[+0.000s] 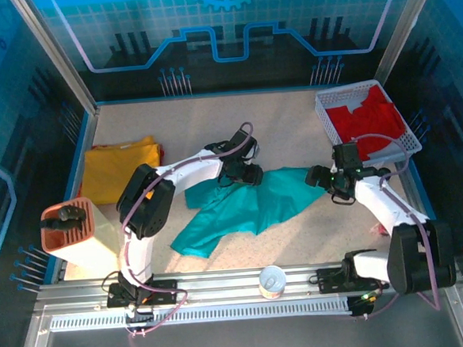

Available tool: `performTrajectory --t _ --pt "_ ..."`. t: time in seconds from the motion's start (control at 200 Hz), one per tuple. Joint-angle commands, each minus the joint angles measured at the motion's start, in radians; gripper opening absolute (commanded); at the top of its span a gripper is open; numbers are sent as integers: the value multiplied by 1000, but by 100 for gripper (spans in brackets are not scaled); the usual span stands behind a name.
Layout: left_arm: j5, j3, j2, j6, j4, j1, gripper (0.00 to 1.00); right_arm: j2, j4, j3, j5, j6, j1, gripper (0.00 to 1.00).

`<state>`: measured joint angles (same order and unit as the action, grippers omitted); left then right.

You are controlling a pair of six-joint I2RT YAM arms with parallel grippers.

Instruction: Fold and stack the t-shirts

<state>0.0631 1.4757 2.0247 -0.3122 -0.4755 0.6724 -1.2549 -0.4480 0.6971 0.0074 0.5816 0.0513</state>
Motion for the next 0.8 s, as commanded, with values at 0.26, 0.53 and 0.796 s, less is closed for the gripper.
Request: performTrajectory --t 0.26,0.53,0.796 --pt "4 -67 -185 -8 -93 -86 3 -121 87 68 -70 25 -8 3" --pt "23 -7 -367 44 -237 -238 4 42 -207 235 95 -60 52 0" --pt "27 148 -199 49 -272 -425 9 -118 -265 476 13 -87 54 5"
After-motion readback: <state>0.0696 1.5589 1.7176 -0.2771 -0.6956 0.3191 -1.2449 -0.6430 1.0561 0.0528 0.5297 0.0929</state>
